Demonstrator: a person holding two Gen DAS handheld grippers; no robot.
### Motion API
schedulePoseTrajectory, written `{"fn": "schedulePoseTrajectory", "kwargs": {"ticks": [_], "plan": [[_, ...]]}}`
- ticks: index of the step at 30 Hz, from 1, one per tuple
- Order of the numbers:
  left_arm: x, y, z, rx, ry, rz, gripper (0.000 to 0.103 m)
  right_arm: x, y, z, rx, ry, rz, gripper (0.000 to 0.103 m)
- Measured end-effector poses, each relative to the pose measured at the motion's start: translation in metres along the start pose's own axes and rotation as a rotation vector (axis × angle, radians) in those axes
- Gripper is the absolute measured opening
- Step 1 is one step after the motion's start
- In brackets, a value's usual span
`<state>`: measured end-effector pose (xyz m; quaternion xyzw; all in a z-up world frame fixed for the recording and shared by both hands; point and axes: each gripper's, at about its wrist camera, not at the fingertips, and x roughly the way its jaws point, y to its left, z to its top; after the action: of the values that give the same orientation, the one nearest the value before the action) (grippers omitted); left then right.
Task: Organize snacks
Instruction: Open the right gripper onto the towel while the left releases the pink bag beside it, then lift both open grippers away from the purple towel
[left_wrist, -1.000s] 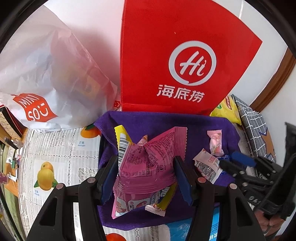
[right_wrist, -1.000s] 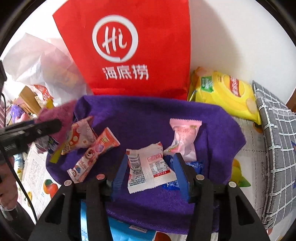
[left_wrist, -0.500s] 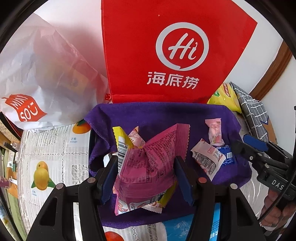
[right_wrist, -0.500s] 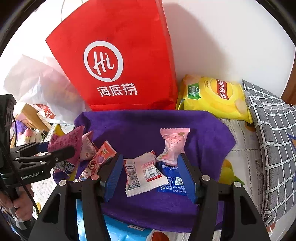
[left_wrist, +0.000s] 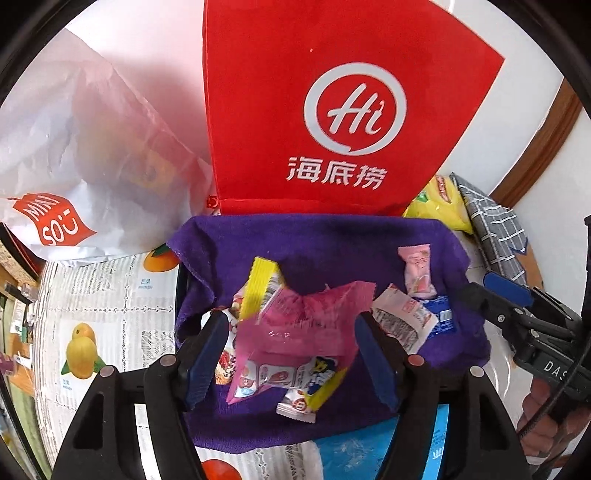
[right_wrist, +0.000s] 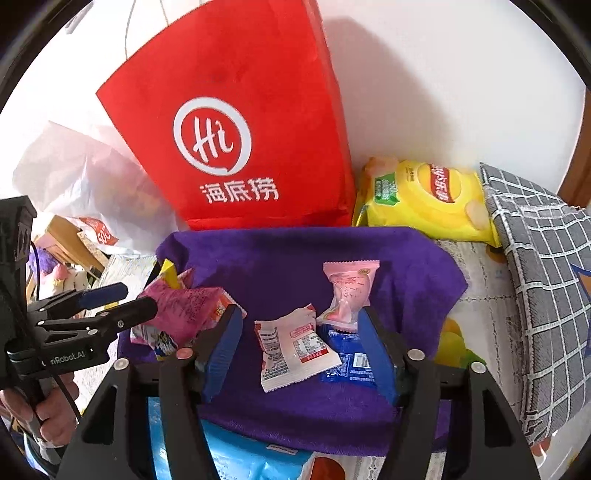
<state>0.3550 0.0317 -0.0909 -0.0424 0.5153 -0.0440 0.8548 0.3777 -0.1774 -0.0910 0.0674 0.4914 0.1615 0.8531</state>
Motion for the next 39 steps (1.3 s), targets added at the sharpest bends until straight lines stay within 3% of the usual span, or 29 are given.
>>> {"fn": "schedulePoseTrajectory", "kwargs": {"ticks": [6,11,16,21,30,39], "plan": [[-0.017,-0.003,0.001,0.01,-0.038,0.003,0.069,-0.023,0.007,0.003,-0.041,-0.029,-0.065,0.078],[-0.032,-0.005,0.001,0.022,-0.084,0.054,0.069,-0.052,0.015,0.001,-0.042,-0.117,-0.126,0.09],[-0.041,-0.008,0.0,0.028,-0.111,0.055,0.069,-0.071,0.021,-0.009,-0.076,-0.109,-0.24,0.092],[-0.058,-0.018,-0.004,0.065,-0.154,0.094,0.069,-0.097,0.015,-0.027,-0.056,-0.17,-0.252,0.092],[-0.101,-0.028,-0.015,0.049,-0.251,0.031,0.069,-0.136,0.008,-0.06,-0.021,-0.17,-0.258,0.092],[-0.131,-0.029,-0.057,0.044,-0.233,-0.001,0.069,-0.154,0.024,-0.098,-0.043,-0.18,-0.243,0.092]]}}
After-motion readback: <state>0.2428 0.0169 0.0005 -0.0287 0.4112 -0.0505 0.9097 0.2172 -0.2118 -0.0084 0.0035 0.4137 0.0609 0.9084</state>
